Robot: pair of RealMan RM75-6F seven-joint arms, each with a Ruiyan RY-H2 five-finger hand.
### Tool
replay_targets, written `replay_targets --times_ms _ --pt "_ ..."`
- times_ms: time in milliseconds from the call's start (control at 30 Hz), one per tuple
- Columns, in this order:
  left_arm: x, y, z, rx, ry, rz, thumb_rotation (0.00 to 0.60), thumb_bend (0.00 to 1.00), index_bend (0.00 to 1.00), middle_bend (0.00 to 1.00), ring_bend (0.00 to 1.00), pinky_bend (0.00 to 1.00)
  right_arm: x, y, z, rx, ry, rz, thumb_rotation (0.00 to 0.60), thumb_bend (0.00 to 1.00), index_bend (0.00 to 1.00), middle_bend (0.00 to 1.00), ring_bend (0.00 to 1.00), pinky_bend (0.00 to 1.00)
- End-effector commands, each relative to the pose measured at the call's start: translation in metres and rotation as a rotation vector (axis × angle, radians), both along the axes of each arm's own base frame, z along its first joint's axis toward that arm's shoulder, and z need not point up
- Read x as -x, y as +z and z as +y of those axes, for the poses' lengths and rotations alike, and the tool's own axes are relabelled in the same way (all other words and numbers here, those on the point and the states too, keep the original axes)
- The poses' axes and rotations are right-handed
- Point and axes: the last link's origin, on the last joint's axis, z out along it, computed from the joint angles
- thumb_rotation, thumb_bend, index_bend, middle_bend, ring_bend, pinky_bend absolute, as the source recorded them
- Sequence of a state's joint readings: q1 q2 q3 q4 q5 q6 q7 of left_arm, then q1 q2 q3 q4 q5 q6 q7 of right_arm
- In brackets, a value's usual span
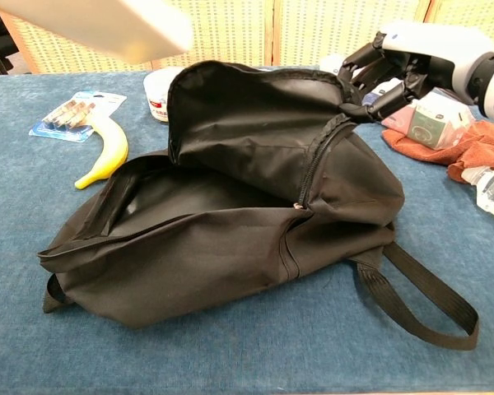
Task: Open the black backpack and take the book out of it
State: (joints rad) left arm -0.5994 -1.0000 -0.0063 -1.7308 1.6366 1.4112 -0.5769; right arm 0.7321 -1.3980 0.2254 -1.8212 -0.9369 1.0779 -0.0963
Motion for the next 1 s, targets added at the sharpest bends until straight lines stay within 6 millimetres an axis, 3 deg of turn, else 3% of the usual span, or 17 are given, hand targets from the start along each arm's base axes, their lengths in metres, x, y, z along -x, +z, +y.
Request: replay_targets --times_ms 33,233,267,433,500,533,600,633,667,733,800,867,1000 --pt "0.027 0.02 0.011 0.065 0.161 0.169 0.6 0.95 0.82 0.58 0.47 0.53 0.002 0.0 -0.001 0.001 -0.001 0.0 0.6 0.64 0.64 0.65 0.39 0.18" --pt "0.057 0.024 0.041 -0.069 0.295 0.413 0.6 0.95 0.82 0.58 0.47 0.53 0.004 -0.003 -0.001 -0.002 -0.002 0.007 0.6 0.64 0.64 0.65 0.39 0.18" --pt "0.068 0.022 0.051 -0.149 0.322 0.484 0.6 0.95 0.82 0.58 0.47 0.53 0.006 -0.004 0.0 -0.005 -0.005 0.015 0.6 0.64 0.64 0.65 0.39 0.18" --pt "0.083 -0.005 0.067 -0.246 0.397 0.566 0.6 0.94 0.82 0.58 0.47 0.53 0.01 -0.004 -0.001 -0.003 -0.011 0.019 0.6 0.64 0.64 0.65 0.39 0.18" --pt "0.087 -0.012 0.071 -0.258 0.421 0.575 0.6 0.92 0.82 0.54 0.45 0.53 0.011 -0.004 -0.001 -0.003 -0.012 0.021 0.6 0.64 0.64 0.65 0.39 0.18" --pt "0.088 -0.014 0.072 -0.27 0.427 0.569 0.6 0.91 0.81 0.47 0.41 0.53 0.011 -0.004 -0.001 -0.003 -0.012 0.021 0.6 0.64 0.64 0.65 0.39 0.18" --pt "0.09 -0.02 0.074 -0.289 0.444 0.537 0.6 0.86 0.68 0.25 0.25 0.49 0.011 -0.005 0.001 -0.026 -0.001 0.019 0.6 0.59 0.61 0.59 0.37 0.17" --pt "0.092 -0.021 0.074 -0.283 0.454 0.533 0.6 0.82 0.53 0.12 0.13 0.43 0.012 -0.004 0.002 -0.047 0.009 0.017 0.6 0.52 0.58 0.55 0.35 0.16" --pt "0.093 -0.022 0.074 -0.274 0.464 0.526 0.6 0.78 0.39 0.03 0.05 0.34 0.012 -0.004 0.003 -0.067 0.017 0.014 0.6 0.39 0.52 0.47 0.29 0.15" --pt "0.091 -0.021 0.074 -0.263 0.473 0.506 0.6 0.71 0.19 0.0 0.0 0.24 0.014 -0.002 0.004 -0.091 0.033 0.018 0.6 0.15 0.38 0.34 0.16 0.1" --pt "0.089 -0.018 0.071 -0.255 0.475 0.477 0.6 0.63 0.06 0.0 0.0 0.2 0.014 -0.001 0.007 -0.11 0.054 0.023 0.6 0.03 0.28 0.23 0.07 0.08" --pt "0.085 -0.015 0.065 -0.235 0.47 0.442 0.6 0.55 0.0 0.0 0.0 0.17 0.013 0.001 0.01 -0.122 0.079 0.034 0.6 0.0 0.23 0.15 0.02 0.06" --pt "0.08 -0.006 0.053 -0.213 0.458 0.397 0.6 0.42 0.0 0.0 0.0 0.12 0.012 0.005 0.017 -0.132 0.119 0.056 0.6 0.0 0.16 0.03 0.0 0.04"
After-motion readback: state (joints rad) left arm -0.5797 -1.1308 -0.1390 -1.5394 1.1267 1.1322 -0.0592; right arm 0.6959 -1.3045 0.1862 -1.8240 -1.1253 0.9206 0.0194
